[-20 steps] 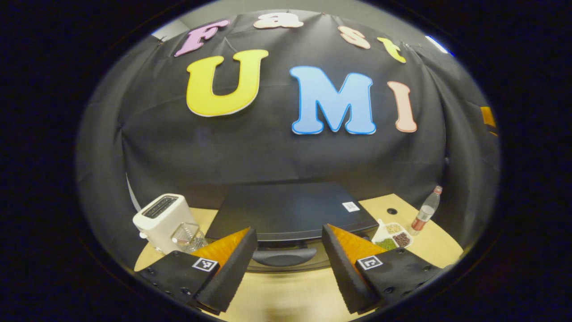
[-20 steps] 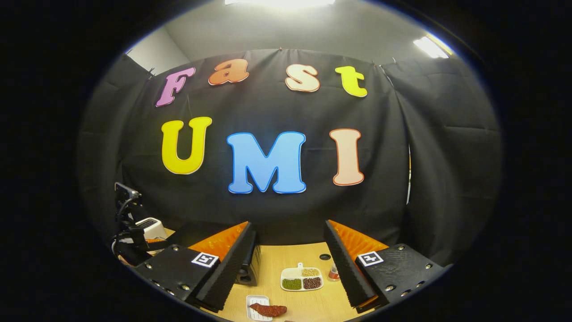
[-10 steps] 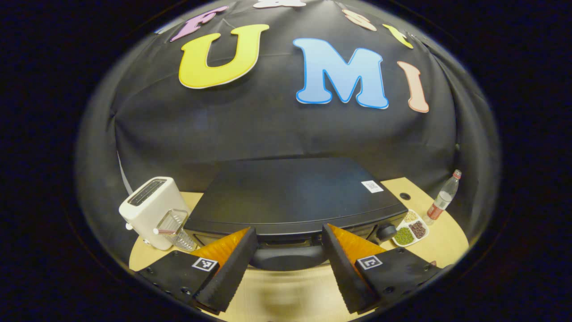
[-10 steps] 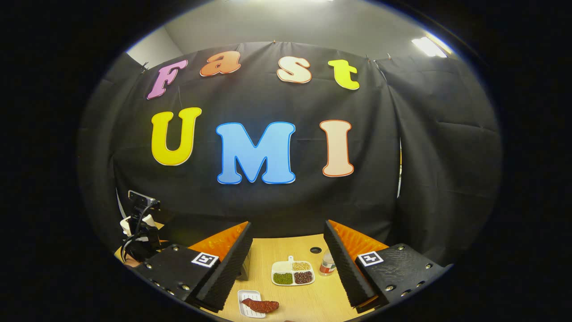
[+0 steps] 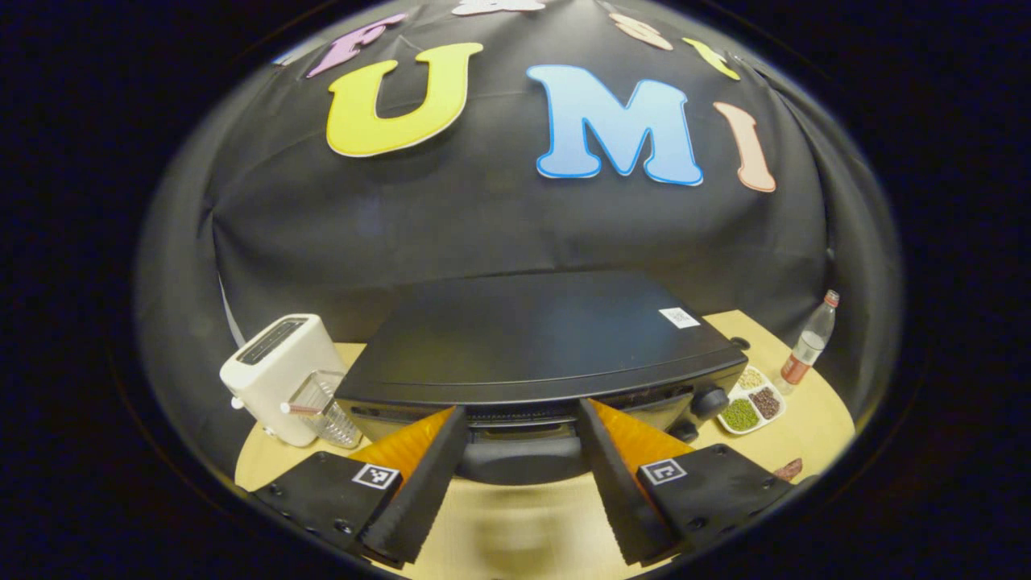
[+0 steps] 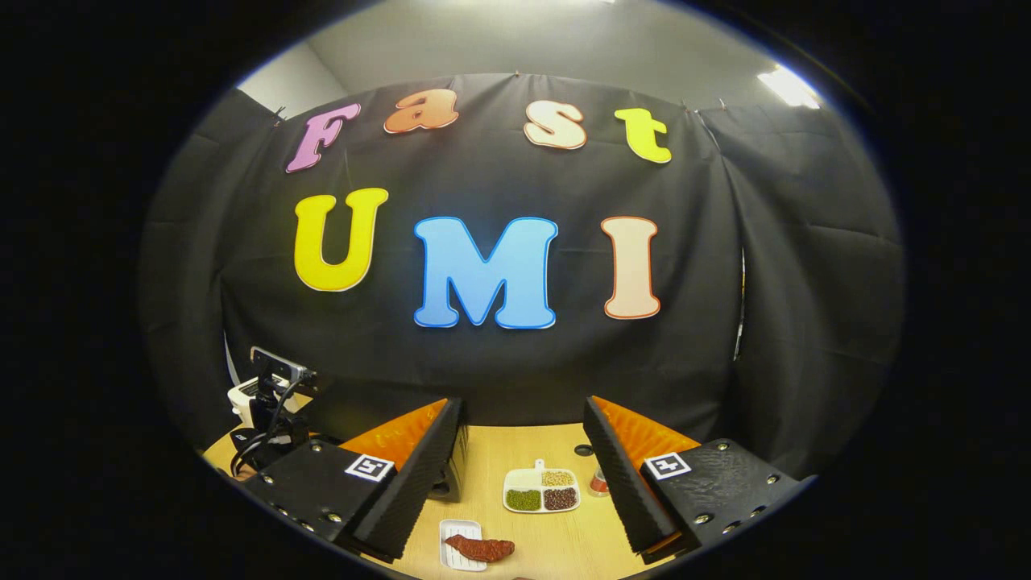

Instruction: Open the electric oven with the left hand, put the food in, and close the electric oven.

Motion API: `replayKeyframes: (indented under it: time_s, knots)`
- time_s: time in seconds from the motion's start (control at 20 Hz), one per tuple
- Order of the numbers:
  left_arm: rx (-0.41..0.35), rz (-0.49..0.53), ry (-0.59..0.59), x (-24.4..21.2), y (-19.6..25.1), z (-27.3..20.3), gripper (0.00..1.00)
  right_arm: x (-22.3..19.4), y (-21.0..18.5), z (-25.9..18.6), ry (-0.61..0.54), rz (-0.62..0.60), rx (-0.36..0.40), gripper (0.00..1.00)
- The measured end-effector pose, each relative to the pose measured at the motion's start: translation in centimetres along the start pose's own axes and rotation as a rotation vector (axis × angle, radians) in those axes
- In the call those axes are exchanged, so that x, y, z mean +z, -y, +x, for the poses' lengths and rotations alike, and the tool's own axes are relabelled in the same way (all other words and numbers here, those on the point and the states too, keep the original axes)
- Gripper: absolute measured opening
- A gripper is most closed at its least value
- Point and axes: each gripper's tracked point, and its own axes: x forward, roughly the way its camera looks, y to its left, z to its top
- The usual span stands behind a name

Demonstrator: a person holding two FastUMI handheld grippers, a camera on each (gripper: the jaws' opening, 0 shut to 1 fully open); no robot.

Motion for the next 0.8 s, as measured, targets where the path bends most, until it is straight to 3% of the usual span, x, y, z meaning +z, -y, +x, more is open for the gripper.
replayKeyframes:
  time_s: [0.25,0.3,0.5,0.8]
  knots:
    - [0.006,0.024,0.016,-1.7,0.3,-1.9,0.9,-0.8,-0.2,-0.2,-0.024,-0.01,0.019,0.98]
    - [0.006,0.025,0.018,-2.0,0.3,-2.3,0.96,-1.0,-0.3,-0.1,-0.031,-0.01,0.025,0.98]
    - [0.01,0.037,0.009,-3.7,0.6,-3.5,0.93,-0.7,-0.7,-0.1,-0.029,-0.012,0.039,0.98]
    - [0.005,0.053,-0.012,-6.0,1.0,-4.8,0.96,-1.3,-1.1,-0.1,-0.045,-0.018,0.052,0.98]
